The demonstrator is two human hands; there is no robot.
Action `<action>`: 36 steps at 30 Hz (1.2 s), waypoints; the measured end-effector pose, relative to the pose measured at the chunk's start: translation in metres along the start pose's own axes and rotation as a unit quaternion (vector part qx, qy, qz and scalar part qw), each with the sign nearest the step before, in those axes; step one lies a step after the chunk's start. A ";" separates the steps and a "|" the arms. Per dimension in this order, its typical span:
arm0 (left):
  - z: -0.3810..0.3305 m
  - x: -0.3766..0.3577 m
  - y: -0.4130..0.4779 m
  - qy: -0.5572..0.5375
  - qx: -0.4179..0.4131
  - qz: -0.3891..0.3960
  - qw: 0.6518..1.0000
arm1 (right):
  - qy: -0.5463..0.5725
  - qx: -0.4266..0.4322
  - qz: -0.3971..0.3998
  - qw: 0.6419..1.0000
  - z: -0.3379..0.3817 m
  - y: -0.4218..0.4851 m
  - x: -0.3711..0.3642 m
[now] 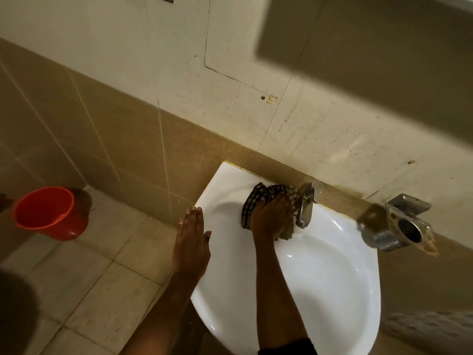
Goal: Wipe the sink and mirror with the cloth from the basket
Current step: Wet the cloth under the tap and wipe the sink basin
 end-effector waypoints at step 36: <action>-0.001 0.009 0.007 -0.012 -0.066 0.029 0.997 | 0.055 0.131 0.394 0.908 0.003 -0.109 -0.017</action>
Point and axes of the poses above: each hand's wrist, its own y-axis towards the middle knuckle, its own x-axis out of the back of the hand, z = x × y, the point moved 1 cm from there along y, towards the middle knuckle, and after that the axes turned 3 degrees about y, right-handed, at the moved point
